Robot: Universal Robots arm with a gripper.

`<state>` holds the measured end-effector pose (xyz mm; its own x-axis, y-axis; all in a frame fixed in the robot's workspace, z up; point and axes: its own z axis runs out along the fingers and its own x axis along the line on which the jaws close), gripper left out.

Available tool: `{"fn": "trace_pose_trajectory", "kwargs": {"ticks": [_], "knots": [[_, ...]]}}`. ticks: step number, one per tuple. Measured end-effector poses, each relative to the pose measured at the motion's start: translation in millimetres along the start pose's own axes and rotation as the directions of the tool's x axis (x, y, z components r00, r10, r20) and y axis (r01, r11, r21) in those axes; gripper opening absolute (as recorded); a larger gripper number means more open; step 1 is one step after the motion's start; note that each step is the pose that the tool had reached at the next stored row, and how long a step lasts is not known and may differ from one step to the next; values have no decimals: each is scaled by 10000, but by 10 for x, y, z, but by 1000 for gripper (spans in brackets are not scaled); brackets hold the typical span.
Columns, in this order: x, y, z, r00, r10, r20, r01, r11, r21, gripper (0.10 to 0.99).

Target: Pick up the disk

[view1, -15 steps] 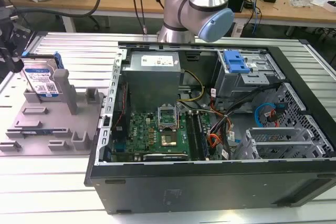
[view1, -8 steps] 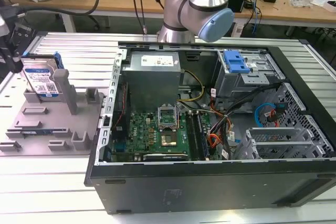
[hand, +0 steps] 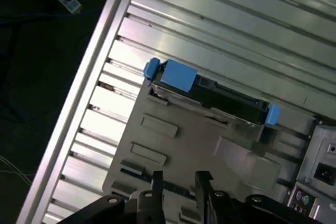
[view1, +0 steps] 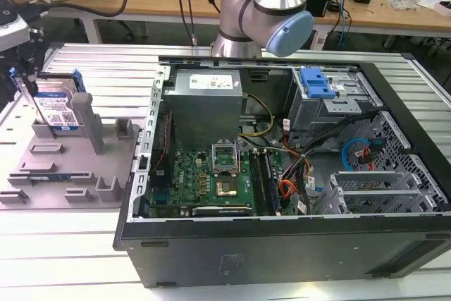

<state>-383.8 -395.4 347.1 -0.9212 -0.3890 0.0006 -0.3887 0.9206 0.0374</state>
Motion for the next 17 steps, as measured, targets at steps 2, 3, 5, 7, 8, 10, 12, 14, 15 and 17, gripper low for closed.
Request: {"fn": "trace_pose_trajectory", "kwargs": {"ticks": [2, 3, 5, 7, 8, 10, 12, 14, 15, 17], "knots": [[0, 0, 4, 9988, -486, -17, 486, 9988, 0, 475], [0, 0, 6, 9964, -850, -31, 850, 9964, 1, 541], [0, -2, 7, 9913, -1313, -55, 1313, 9913, 15, 541], [0, -1, 7, 9830, -1838, -60, 1838, 9830, 23, 541], [0, -1, 8, 9771, -2128, -61, 2129, 9771, 26, 541], [0, -1, 12, 9504, -3108, -97, 3109, 9505, 19, 541], [0, -1, 15, 9388, -3444, -110, 3444, 9388, 14, 541], [0, -1, 20, 9227, -3854, -125, 3854, 9227, 9, 541], [0, -1, 24, 9077, -4193, -138, 4193, 9078, 4, 541], [0, -1, 29, 8886, -4585, -152, 4585, 8887, -3, 541]]}}
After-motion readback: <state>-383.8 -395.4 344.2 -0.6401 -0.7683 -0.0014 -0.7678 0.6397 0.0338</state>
